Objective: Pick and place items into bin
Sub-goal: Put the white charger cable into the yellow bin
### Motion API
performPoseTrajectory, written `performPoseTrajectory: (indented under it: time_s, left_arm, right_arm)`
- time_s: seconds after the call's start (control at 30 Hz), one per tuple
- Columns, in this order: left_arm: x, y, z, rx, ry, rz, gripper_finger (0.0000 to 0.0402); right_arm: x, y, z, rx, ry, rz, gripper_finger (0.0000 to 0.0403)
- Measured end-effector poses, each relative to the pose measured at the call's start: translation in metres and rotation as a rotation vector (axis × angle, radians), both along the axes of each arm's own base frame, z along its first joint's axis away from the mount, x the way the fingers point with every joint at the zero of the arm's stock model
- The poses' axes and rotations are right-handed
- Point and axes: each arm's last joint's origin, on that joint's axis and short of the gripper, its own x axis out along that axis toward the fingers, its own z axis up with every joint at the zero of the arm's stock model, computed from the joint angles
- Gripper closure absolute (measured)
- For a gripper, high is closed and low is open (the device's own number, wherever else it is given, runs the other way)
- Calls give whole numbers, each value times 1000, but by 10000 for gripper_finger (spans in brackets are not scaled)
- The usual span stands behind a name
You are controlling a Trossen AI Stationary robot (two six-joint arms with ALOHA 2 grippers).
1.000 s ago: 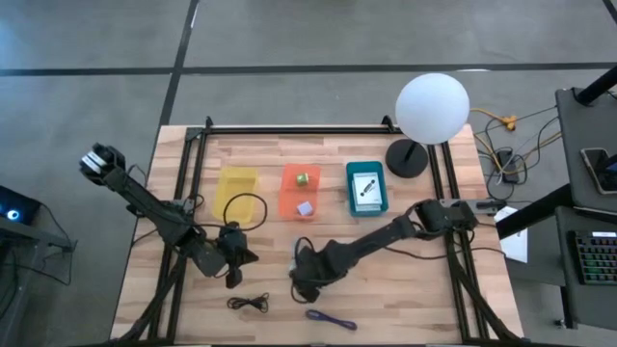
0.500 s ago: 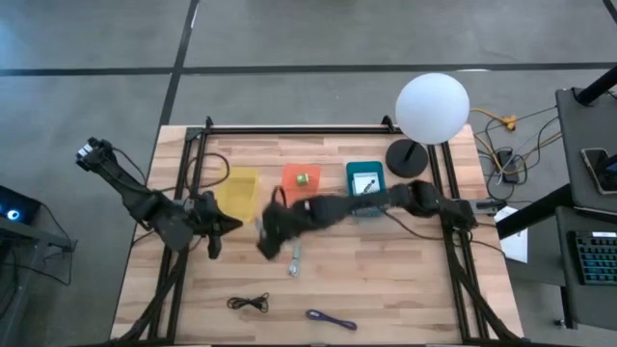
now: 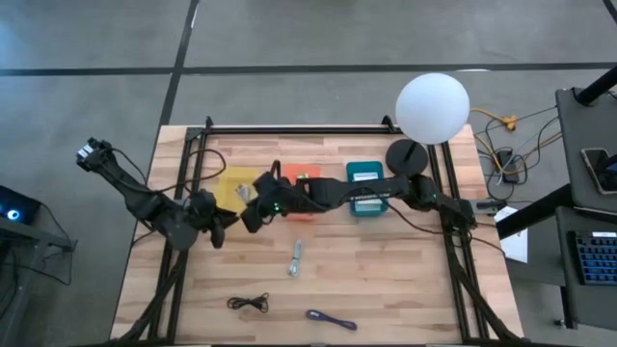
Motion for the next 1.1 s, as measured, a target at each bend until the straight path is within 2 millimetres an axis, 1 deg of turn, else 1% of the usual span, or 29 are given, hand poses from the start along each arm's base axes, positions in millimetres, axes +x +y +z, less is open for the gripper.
performPoseTrajectory:
  time_s: [0.07, 0.17, 0.27, 0.37, 0.47, 0.57, 0.63, 0.7, 0.83, 0.87, 1.0, 1.1]
  left_arm:
    - [2, 0, -1, 1, -46, 33, 308]
    - [6, -1, 5, 33, -158, 79, 268]
    - [8, -2, 12, 89, -222, 80, 237]
    - [9, -2, 14, 126, -223, 60, 221]
    - [9, -2, 12, 145, -214, 62, 221]
    - [9, -2, 10, 171, -215, 91, 237]
    - [9, -1, 10, 211, -211, 108, 261]
    - [9, -1, 10, 264, -200, 101, 293]
    - [8, 1, 10, 353, -174, 101, 373]
    - [8, 2, 11, 365, -173, 112, 385]
    - [4, 11, 7, 349, -168, 220, 390]
    - [-4, 20, -4, 265, -119, 290, 392]
  right_arm:
    - [3, -2, 6, -11, -62, -34, 389]
    - [7, -5, 12, -3, -142, -42, 390]
    - [8, -8, 15, -7, -172, -51, 390]
    - [9, -8, 16, -4, -194, -54, 390]
    - [11, -6, 22, 20, -254, -48, 390]
    - [12, -7, 24, 39, -284, -59, 390]
    - [12, -7, 25, 46, -292, -63, 388]
    - [13, -7, 25, 60, -300, -70, 380]
    - [13, -5, 26, 91, -307, -51, 356]
    - [12, -5, 26, 98, -308, -49, 350]
    - [11, -4, 25, 119, -279, -33, 325]
    - [10, 1, 27, 139, -257, -19, 302]
